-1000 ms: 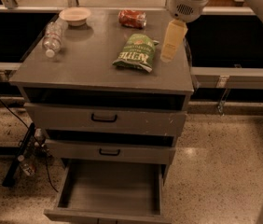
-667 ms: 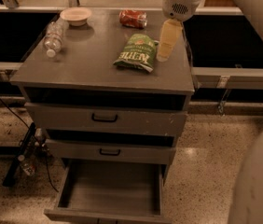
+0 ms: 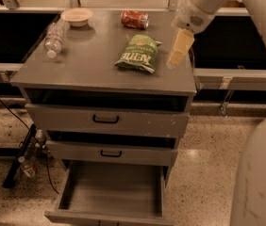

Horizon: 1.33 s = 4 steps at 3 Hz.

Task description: Place green jalapeno chip bag into bottom drawer

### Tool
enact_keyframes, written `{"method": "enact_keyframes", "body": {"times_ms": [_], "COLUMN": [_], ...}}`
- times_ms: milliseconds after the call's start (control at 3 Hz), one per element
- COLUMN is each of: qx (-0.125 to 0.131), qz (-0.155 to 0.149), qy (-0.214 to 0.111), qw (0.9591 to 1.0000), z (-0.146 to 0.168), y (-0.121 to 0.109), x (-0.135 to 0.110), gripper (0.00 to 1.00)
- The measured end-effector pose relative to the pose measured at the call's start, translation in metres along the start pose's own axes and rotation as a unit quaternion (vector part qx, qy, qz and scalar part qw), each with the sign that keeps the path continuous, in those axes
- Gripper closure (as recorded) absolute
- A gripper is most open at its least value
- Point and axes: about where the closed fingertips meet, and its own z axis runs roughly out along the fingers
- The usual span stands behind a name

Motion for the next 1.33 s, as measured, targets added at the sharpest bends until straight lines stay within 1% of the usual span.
{"method": "enact_keyframes", "body": {"times_ms": [333, 667, 1000, 1333], "qx": [-0.071, -0.072, -0.072, -0.048], "qz": [0.012, 0.010, 0.010, 0.014], "qy": [-0.130, -0.177, -0.176, -0.147], "qw": [0.9889, 0.9816, 0.9817, 0.9879], "z": [0.023, 0.016, 0.016, 0.018], "y": [0.002, -0.003, -0.003, -0.011], "x": [-0.002, -0.022, -0.022, -0.026], "gripper": [0.00, 0.00, 0.00, 0.00]}}
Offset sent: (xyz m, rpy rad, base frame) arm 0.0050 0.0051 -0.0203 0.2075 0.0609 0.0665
